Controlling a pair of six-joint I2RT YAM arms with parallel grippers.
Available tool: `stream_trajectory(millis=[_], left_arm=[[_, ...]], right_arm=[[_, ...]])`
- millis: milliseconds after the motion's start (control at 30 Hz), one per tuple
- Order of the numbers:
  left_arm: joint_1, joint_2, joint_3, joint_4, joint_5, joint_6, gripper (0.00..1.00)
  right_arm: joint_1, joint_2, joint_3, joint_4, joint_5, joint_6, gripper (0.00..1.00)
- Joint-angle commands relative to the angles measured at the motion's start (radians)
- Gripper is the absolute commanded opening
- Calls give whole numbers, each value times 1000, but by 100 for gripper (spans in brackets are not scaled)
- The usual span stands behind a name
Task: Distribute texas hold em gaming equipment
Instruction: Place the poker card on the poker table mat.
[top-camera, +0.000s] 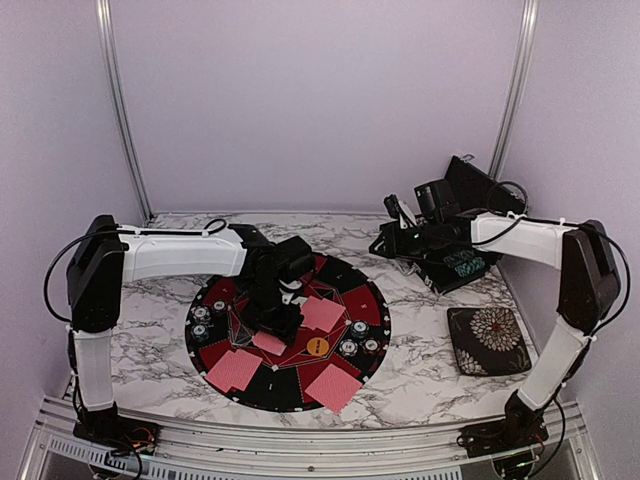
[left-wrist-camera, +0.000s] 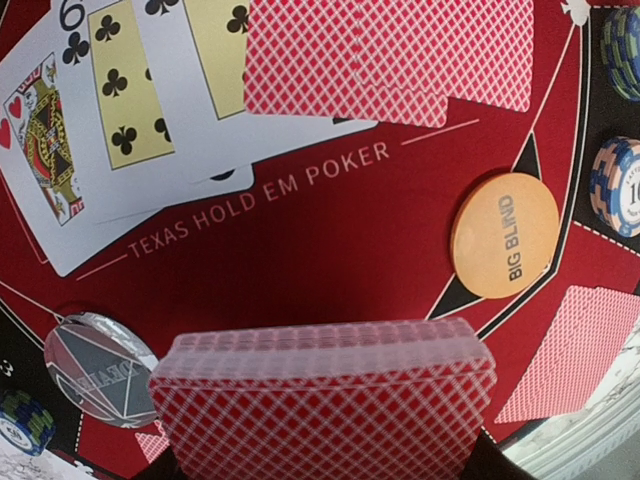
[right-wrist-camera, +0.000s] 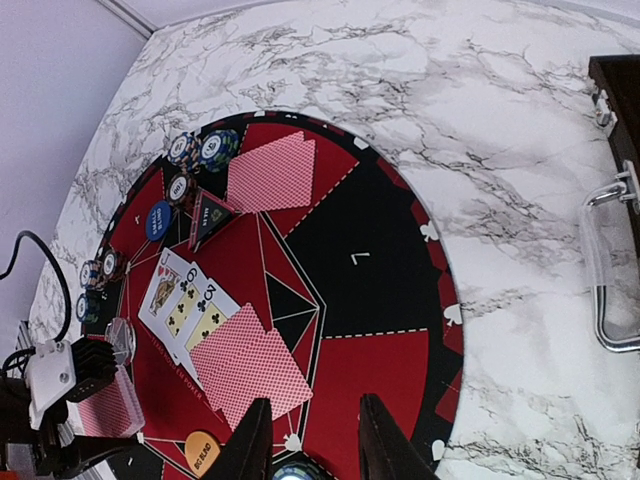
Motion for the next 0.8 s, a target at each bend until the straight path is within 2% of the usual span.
stream_trajectory(millis=[0,767], left_arm=[[-14,30,19,26,-18,-20,46],[-26,85,-57,118,-35,-43,49]], right_arm=[[-9,-37,-3,23,-9,-5,28],[-10,-26,-3,33,-21,-2,28]])
